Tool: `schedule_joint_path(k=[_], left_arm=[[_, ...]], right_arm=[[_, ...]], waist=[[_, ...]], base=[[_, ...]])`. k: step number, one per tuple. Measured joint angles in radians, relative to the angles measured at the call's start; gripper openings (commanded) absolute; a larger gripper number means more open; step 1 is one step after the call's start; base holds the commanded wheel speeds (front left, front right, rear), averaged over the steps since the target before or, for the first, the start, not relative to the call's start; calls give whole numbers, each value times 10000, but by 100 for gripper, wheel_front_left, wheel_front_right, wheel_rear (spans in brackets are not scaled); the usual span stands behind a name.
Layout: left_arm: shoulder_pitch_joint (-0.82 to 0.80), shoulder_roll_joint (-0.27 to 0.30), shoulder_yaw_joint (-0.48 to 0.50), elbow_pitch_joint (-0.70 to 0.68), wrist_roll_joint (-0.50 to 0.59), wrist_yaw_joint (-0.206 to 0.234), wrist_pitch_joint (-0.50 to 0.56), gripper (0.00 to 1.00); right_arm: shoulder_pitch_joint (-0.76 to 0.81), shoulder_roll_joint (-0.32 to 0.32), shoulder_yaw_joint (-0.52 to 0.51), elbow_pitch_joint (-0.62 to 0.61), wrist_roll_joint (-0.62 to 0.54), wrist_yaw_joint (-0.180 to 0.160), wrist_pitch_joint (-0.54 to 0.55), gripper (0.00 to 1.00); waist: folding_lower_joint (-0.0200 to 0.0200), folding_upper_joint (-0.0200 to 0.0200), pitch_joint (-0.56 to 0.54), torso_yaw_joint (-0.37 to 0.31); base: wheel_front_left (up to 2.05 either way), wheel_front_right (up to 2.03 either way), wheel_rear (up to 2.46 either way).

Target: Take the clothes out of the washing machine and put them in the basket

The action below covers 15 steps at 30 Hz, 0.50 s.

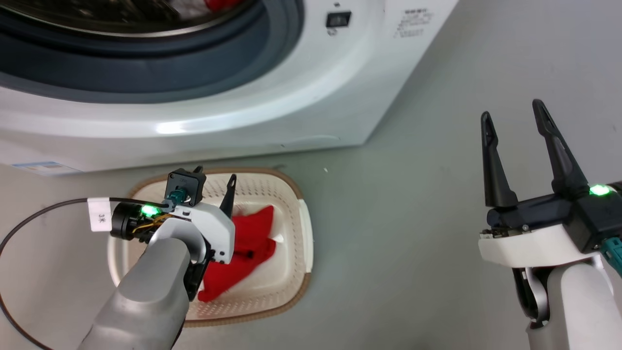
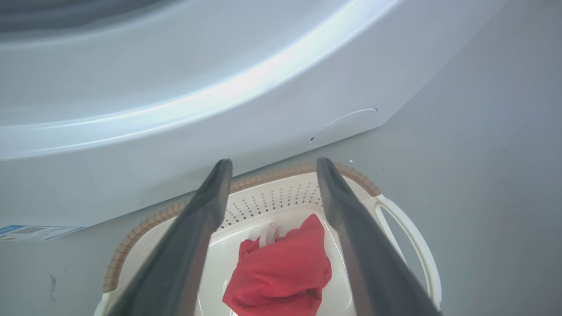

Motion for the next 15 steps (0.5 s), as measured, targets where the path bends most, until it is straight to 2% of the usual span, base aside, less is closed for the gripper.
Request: schedule_joint_path(k=[8, 15], left_arm=[[1511, 36, 1797, -3335, 869, 295, -2, 100], [3523, -435, 3670, -6205, 1804, 380, -2, 100]], right_arm=[[501, 0, -263, 407, 2, 0, 0, 100], [1159, -2, -364, 731, 13, 0, 0, 100]], waist=[[0, 0, -1276, 646], [-2, 0, -2484, 1107]], base=[[0, 0, 0], [0, 0, 0]])
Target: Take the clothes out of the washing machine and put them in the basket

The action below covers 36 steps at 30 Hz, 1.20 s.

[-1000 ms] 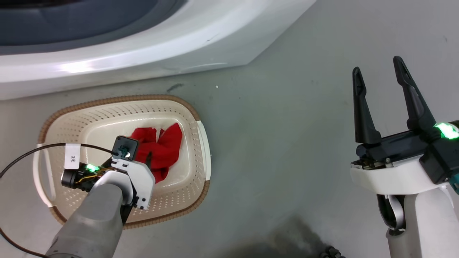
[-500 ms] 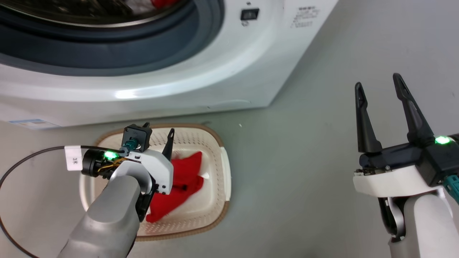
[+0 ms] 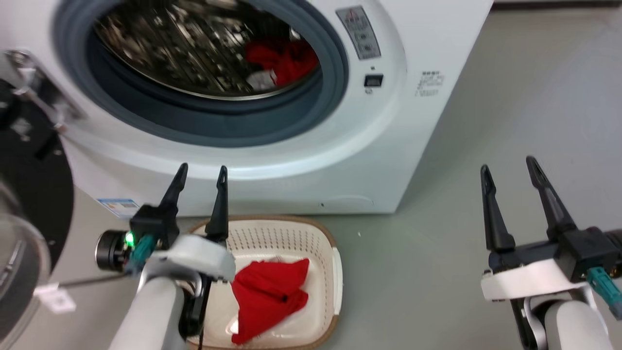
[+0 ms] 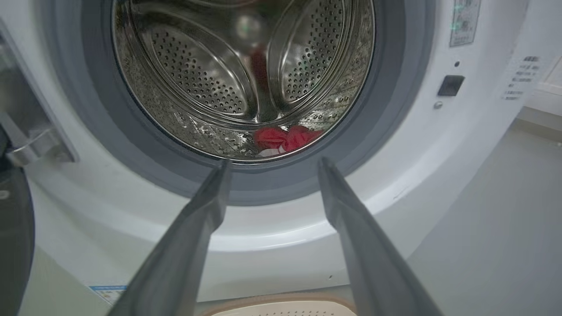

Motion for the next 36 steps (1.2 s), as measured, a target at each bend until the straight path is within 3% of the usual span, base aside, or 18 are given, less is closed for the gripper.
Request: schedule_joint_path(k=[7, 13, 36], left_arm=[[1918, -587, 815, -2119, 1289, -182, 0, 100], [2941, -918, 1085, -2986, 1870, -305, 0, 100], [3304, -1333, 1599, -3277, 2583, -677, 0, 100]], right_arm=[[566, 0, -50, 163, 75, 0, 0, 100], [760, 0, -73, 169, 144, 0, 0, 100], [871, 0, -94, 105, 449, 0, 0, 100]], waist=[[-1, 0, -1020, 366], [-2, 0, -1505, 502], [2, 0, -1349, 213]], base=[[0, 0, 0], [0, 0, 0], [0, 0, 0]])
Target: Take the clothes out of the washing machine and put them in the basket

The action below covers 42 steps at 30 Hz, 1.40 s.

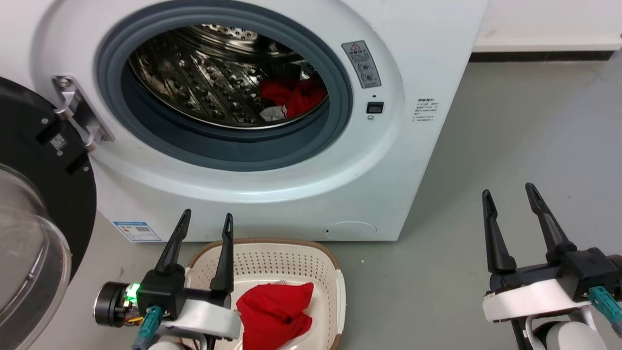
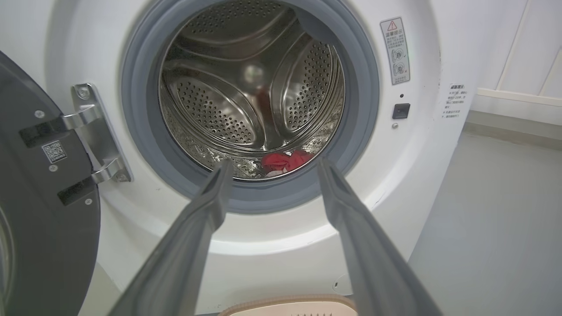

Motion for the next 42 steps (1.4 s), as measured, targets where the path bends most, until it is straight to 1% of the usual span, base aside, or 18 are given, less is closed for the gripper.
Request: schedule_joint_path(k=[4, 7, 13, 16, 21, 23, 25, 29, 31, 33, 36, 42], left_arm=[[-330, 29, 40, 240, 38, -165, 0, 100], [-848, 173, 90, 614, 33, -339, 0, 100], [-2789, 819, 13, 2094, -136, -777, 6, 100], [-4146, 1216, -19, 3022, -518, -903, 412, 100], [-6657, 2048, -301, 4153, -1099, -1009, 1455, 100], [-7622, 2387, -811, 4498, -1402, -1009, 2000, 100], [-8666, 2656, -1223, 4836, -1923, -1024, 2474, 100], [-10493, 3521, -2071, 5747, -2794, -1024, 3524, 100], [-11221, 3703, -2326, 6169, -3438, -1024, 4044, 100], [-11922, 3925, -2694, 6452, -3776, -1026, 4485, 100], [-12914, 4130, -2857, 6930, -4491, -1024, 5141, 100], [-14385, 4491, -3292, 7816, -4892, -1024, 6303, 100]], right_arm=[[-110, 0, 10, -94, 0, 0, 0, 100], [-419, 0, 36, -165, -2, 0, 0, 100], [-959, 0, 86, -311, -6, 0, 0, 100], [-1179, -4, 142, -428, 0, 0, 0, 100], [-1552, -6, 343, -635, 107, 0, 0, 100], [-1708, -4, 437, -731, 171, 0, 0, 100], [-1847, -8, 502, -805, 221, 0, 2, 100], [-2163, -6, 658, -895, 407, 0, 0, 100], [-2274, -6, 742, -922, 537, 0, 0, 100], [-2369, -12, 836, -957, 625, 0, 2, 100], [-2529, -8, 1047, -989, 767, 0, 0, 100], [-2783, -8, 1438, -1058, 1051, 0, 0, 100]], waist=[[0, 0, 355, -108], [0, 0, 735, -220], [2, 0, 1752, -502], [2, 0, 2329, -679], [3, 0, 3339, -1053], [3, 0, 3738, -1227], [3, 0, 4125, -1406], [3, 0, 4859, -1800], [3, 0, 5178, -2019], [3, 0, 5469, -2228], [3, 0, 5828, -2571], [3, 0, 6464, -3189]], base=[[0, 0, 0], [0, 0, 0], [0, 0, 0], [0, 0, 0], [0, 0, 0], [0, 0, 0], [0, 0, 0], [0, 0, 0], [0, 0, 0], [0, 0, 0], [0, 0, 0], [0, 0, 0]])
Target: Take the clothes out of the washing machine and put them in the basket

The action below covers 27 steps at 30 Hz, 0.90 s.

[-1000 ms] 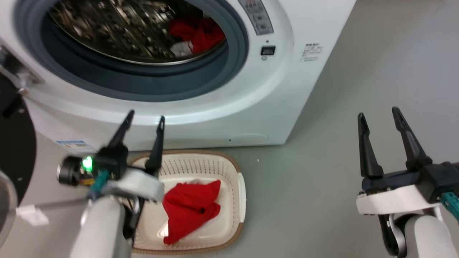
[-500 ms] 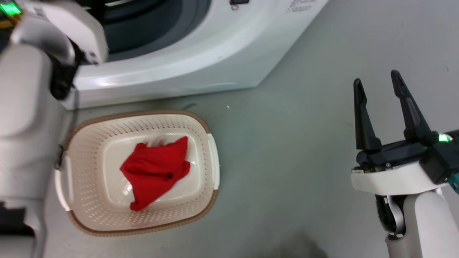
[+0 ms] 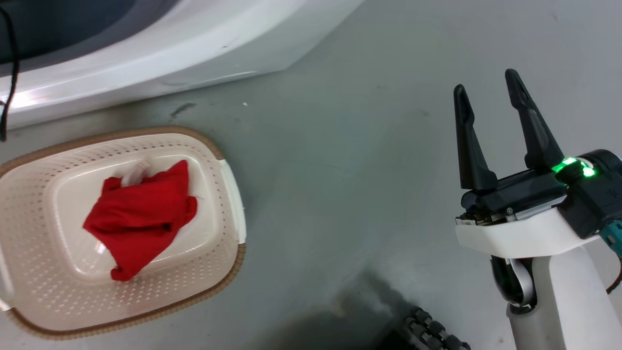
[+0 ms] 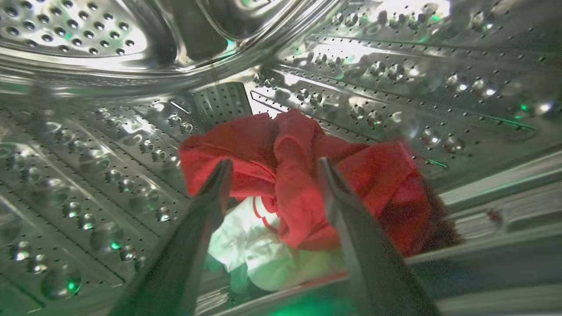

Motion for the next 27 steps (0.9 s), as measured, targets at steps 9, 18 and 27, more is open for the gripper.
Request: schedule_joint_path(k=[9, 18, 27], left_arm=[[-1104, 435, -173, 1177, 109, 86, 792, 100], [-1834, 665, -621, 1720, 562, 167, 1375, 100], [-2177, 706, -802, 1977, 675, 303, 1281, 0]], right_arm=[[-56, 0, 527, -184, 395, 0, 2, 100], [16, 0, 888, -407, 619, 0, 2, 100], [89, 0, 988, -493, 648, 0, 0, 100]], waist=[[-1, 0, 658, -826], [-1, 0, 1182, -1324], [-2, 0, 1372, -1417]], base=[[0, 0, 0], [0, 0, 0], [0, 0, 0]])
